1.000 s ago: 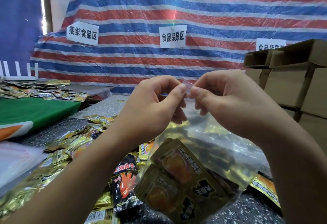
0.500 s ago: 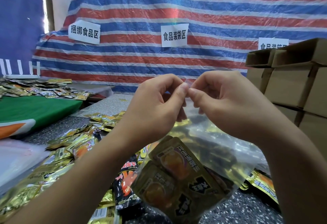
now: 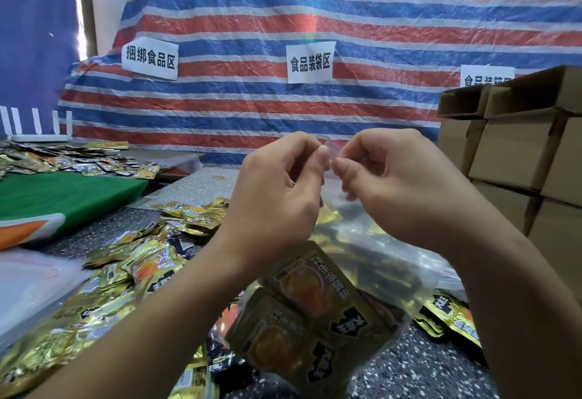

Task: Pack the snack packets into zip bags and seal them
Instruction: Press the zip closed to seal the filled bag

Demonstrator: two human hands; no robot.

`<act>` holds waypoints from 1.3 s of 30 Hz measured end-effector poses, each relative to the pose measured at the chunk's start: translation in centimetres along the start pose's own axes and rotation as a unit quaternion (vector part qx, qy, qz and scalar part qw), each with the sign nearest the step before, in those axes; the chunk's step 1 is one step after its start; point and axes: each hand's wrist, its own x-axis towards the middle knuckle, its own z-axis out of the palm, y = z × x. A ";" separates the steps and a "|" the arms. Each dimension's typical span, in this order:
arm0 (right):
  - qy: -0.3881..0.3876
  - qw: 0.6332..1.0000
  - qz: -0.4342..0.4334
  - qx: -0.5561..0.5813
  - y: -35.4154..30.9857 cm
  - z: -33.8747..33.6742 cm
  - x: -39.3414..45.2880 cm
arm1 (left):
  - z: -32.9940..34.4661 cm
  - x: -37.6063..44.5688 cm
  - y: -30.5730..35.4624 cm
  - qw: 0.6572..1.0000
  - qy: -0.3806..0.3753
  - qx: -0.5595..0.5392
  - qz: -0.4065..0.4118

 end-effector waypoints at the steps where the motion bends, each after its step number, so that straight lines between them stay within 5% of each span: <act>1: 0.000 1.000 -0.002 -0.004 0.1 -0.1 0.0 | 0.1 -0.1 0.0 1.000 0.011 0.001 0.002; 17: -0.032 0.998 0.003 -0.047 0.8 0.2 0.1 | -1.1 0.5 -0.7 0.990 0.138 0.031 -0.008; 39: -0.085 0.991 0.051 -0.093 3.1 -1.6 0.4 | -3.6 1.7 -2.6 0.979 0.196 0.030 -0.053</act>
